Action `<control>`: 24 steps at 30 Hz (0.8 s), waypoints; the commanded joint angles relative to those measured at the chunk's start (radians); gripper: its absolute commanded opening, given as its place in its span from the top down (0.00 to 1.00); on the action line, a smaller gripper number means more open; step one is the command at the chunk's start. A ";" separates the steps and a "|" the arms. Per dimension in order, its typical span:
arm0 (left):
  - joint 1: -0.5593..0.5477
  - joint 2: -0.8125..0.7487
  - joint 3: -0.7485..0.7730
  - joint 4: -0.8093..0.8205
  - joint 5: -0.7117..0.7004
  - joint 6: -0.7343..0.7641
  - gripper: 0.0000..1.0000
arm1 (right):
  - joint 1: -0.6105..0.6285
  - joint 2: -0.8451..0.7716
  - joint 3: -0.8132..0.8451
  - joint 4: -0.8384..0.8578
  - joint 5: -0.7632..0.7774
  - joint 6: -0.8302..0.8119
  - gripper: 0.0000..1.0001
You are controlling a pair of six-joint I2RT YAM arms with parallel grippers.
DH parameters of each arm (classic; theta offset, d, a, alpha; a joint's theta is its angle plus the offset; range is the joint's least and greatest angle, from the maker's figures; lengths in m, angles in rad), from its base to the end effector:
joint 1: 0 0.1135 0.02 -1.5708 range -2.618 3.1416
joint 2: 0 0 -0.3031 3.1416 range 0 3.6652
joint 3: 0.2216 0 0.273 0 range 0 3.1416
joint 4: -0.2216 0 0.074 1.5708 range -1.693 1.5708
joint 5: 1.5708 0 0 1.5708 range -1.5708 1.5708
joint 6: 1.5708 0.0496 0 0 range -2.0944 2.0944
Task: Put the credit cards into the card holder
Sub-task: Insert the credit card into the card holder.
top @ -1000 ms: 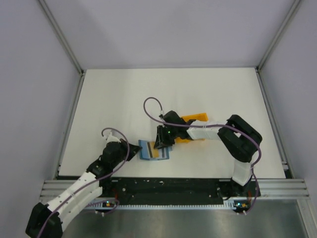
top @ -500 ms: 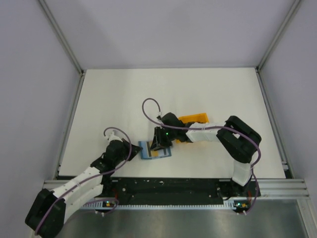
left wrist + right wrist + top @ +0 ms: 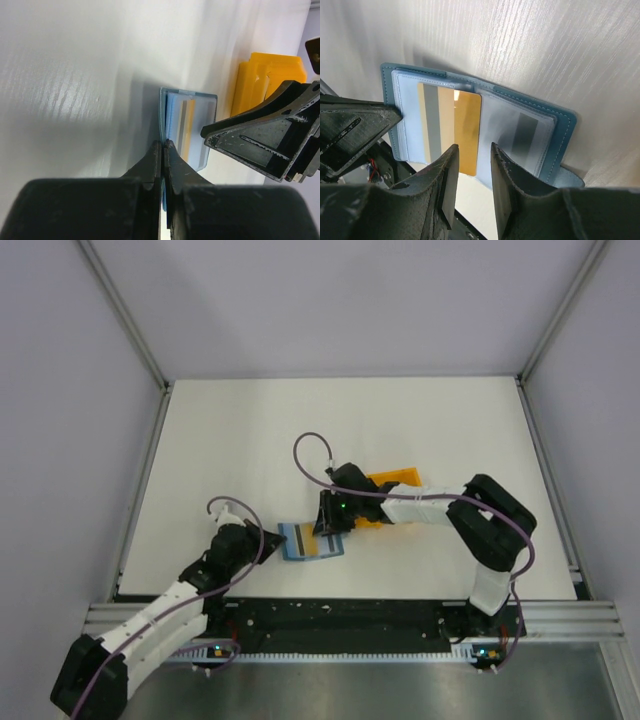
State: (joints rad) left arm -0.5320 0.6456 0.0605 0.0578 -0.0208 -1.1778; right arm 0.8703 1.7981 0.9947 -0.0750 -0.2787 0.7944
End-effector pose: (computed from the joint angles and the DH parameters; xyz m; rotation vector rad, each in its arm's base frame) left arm 0.1211 -0.0701 0.1366 -0.7309 2.1419 -0.9662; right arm 0.2436 0.3101 0.1651 -0.2396 2.7001 0.9778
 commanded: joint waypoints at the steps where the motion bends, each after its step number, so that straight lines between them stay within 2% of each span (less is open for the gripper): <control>1: 0.001 -0.004 -0.088 -0.006 -0.015 0.024 1.00 | 0.002 0.029 0.012 0.040 -0.030 -0.004 0.68; 8: 0.001 0.055 -0.087 0.043 0.005 0.029 1.00 | 0.039 0.078 0.061 0.034 -0.057 -0.001 0.68; 16: 0.001 0.118 -0.074 0.080 0.016 0.041 1.00 | 0.044 0.098 0.051 0.104 -0.109 0.028 0.67; 24: 0.001 0.118 -0.074 0.091 0.016 0.046 1.00 | 0.048 0.107 0.064 0.142 -0.155 0.043 0.67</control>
State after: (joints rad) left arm -0.5308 0.7685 0.0605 0.1009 -0.0166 -1.1481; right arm 0.8993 1.8931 1.0298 0.0269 -0.3973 0.8238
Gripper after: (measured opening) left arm 0.013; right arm 0.324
